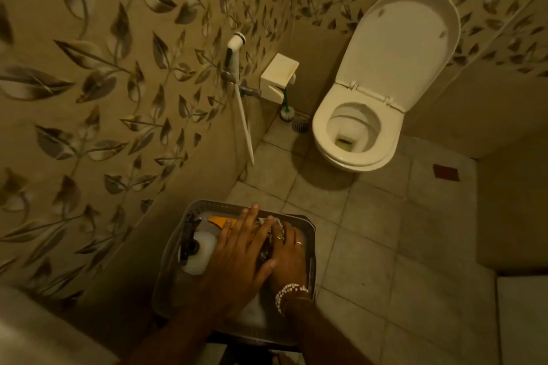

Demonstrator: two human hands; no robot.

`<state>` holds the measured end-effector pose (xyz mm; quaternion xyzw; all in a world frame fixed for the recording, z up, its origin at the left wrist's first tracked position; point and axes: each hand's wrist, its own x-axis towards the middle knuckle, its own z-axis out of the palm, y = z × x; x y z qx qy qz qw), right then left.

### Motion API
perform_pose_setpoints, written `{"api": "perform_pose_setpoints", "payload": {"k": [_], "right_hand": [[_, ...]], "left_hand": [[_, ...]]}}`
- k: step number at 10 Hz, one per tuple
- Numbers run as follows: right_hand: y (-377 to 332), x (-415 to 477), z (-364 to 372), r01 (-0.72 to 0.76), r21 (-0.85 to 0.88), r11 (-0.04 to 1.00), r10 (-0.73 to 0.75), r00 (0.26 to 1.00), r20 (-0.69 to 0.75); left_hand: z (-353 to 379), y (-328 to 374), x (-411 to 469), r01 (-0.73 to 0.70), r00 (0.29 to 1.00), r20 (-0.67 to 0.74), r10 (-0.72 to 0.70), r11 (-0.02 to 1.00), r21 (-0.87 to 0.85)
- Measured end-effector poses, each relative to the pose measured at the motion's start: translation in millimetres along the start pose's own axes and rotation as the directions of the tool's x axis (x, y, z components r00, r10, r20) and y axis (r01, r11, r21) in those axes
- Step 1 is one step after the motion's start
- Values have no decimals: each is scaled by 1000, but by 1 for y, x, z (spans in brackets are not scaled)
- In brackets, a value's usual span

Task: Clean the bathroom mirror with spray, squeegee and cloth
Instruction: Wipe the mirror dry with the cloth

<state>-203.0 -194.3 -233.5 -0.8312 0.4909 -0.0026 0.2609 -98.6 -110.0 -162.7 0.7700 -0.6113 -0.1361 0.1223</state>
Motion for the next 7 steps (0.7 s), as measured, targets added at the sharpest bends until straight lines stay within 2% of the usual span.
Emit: {"api": "perform_pose_setpoints", "payload": {"k": [2, 3, 4, 5, 7], "right_hand": [[17, 0, 38, -22, -12, 1000, 23, 996, 85], [24, -1, 48, -57, -66, 996, 67, 984, 168], [28, -2, 54, -21, -191, 981, 75, 956, 283], [27, -2, 48, -17, -188, 982, 72, 954, 290], [18, -2, 1, 35, -129, 991, -9, 981, 193]], "left_hand": [[37, -14, -5, 23, 997, 70, -21, 999, -29], [44, -19, -7, 48, 993, 107, -44, 998, -35], [45, -23, -9, 73, 991, 117, -68, 996, -42], [39, -21, -8, 77, 992, 104, -69, 994, -73], [-1, -10, -1, 54, 999, 2, -54, 998, -23]]}}
